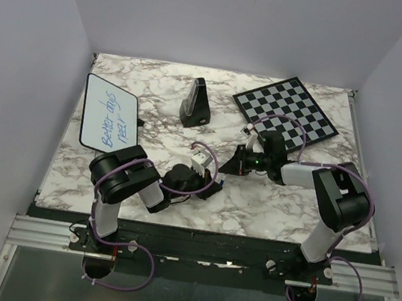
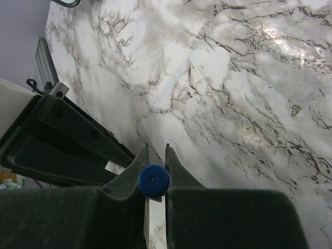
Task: Write a sentence on the whiteboard
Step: Close the whiteboard marker at the center of the board.
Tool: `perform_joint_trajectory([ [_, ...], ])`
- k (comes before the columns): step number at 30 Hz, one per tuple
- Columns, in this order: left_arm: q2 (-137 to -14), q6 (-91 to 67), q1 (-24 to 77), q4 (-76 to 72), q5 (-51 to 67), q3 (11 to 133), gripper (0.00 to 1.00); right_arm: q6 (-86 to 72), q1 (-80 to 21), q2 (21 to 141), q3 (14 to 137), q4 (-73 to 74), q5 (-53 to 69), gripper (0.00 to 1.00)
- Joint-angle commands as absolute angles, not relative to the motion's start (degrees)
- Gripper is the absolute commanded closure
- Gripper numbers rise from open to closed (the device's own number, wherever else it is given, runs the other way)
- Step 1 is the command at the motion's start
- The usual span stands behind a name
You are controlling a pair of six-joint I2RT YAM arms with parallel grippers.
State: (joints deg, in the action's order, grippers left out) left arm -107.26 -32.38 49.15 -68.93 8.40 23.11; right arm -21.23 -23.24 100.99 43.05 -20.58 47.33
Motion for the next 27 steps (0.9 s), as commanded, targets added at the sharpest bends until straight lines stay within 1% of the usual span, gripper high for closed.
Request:
perform_joint_trajectory([
  [1, -108.99, -33.48, 48.78, -68.47, 6.51, 22.59, 0.90, -19.42, -24.70, 102.22, 43.86, -19.42, 46.23, 1.00],
  [9, -107.84, -34.63, 48.78, -61.54, -1.04, 23.64, 0.95, -15.83, -27.68, 100.20, 40.87, -19.69, 42.37, 0.99],
  [16, -106.18, -34.63, 49.04, -59.15, -6.76, 23.03, 1.00, -13.10, -29.88, 99.23, 39.73, -17.93, 40.78, 0.99],
  [20, -105.56, -33.66, 49.04, -58.71, -10.71, 22.68, 1.00, -13.62, -31.81, 100.80, 39.11, -17.67, 40.78, 0.99],
  [27, -107.40, -33.40, 49.04, -61.26, -13.88, 23.38, 1.00, -15.73, -34.72, 103.97, 39.20, -17.32, 40.61, 0.99],
])
